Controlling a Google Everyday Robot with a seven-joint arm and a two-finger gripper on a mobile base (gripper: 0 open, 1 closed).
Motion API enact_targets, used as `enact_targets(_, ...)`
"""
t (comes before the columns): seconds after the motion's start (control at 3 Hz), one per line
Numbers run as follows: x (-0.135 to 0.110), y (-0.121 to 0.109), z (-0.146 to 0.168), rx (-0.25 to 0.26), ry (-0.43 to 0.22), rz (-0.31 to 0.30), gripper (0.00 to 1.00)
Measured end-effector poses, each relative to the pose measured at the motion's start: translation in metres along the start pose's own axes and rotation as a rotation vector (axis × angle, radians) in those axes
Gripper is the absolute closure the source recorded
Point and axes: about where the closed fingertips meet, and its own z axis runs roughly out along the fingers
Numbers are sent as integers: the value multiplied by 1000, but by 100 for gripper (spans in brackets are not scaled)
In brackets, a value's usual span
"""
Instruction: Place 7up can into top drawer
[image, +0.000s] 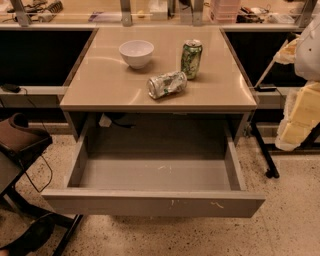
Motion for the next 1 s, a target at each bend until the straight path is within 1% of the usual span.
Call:
enact_targets(0.33, 0, 0, 0, 0, 0, 0, 0)
enact_targets(0.67, -10, -8, 6, 9, 10, -20, 0)
enact_targets(1.0, -40, -21, 35, -18, 19, -86, 0)
